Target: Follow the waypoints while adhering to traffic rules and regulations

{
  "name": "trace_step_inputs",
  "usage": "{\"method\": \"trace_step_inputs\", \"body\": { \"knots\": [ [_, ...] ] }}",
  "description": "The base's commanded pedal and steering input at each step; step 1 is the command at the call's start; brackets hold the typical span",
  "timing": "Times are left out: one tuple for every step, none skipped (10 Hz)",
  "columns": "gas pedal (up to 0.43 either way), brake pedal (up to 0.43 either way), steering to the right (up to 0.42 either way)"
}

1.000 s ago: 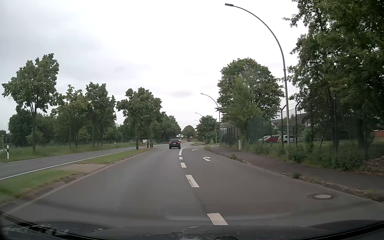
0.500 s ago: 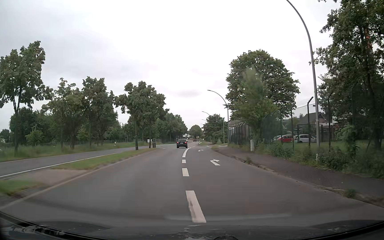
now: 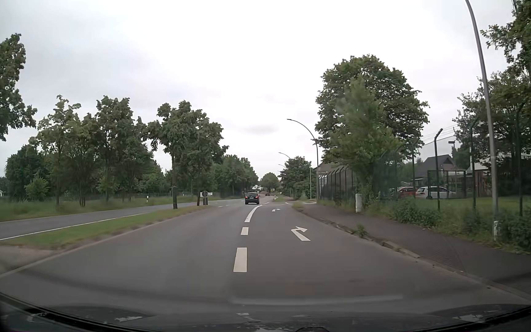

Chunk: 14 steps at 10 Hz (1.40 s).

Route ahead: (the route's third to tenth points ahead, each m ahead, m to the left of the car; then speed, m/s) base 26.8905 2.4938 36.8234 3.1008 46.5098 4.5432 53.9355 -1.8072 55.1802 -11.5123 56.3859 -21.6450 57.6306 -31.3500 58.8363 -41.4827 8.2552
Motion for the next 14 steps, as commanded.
{"method": "trace_step_inputs", "body": {
  "knots": [
    [0.268,0.000,-0.001],
    [0.268,0.000,-0.001],
    [0.268,0.000,-0.001],
    [0.268,0.000,-0.002],
    [0.268,0.000,-0.003],
    [0.268,0.000,-0.005],
    [0.268,0.000,-0.006],
    [0.268,0.000,-0.008],
    [0.248,0.000,-0.013],
    [0.220,0.000,-0.016],
    [0.197,0.000,-0.016],
    [0.118,0.000,-0.016],
    [0.039,0.000,-0.018],
    [0.000,0.000,-0.019]
  ]
}}
